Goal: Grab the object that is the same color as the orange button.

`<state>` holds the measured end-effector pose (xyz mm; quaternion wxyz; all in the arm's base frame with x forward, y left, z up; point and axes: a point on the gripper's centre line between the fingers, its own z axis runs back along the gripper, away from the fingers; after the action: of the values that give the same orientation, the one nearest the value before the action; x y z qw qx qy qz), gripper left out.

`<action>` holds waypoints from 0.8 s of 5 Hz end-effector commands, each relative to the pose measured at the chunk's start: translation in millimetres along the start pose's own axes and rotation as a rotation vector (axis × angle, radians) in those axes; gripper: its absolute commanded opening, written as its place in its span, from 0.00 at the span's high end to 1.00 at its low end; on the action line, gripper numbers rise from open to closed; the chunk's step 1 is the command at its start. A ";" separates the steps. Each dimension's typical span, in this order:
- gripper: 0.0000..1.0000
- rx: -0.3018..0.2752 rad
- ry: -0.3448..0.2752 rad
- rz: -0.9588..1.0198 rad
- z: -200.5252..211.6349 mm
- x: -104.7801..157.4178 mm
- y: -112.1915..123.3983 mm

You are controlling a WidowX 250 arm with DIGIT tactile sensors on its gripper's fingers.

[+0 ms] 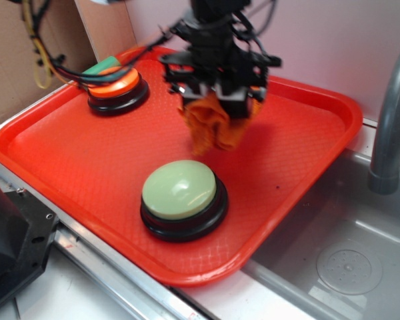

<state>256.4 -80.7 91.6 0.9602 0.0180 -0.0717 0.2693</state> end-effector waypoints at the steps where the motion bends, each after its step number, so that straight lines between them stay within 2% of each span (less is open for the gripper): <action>1: 1.00 -0.104 -0.013 -0.112 68.0 16.8 56.4; 2: 1.00 -0.178 0.045 -0.244 81.7 24.2 86.1; 3: 1.00 -0.179 0.049 -0.301 90.3 24.0 103.9; 4: 1.00 -0.150 0.034 -0.338 99.2 23.1 121.6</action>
<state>186.2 16.4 179.5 0.9927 -0.0498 -0.0449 0.1006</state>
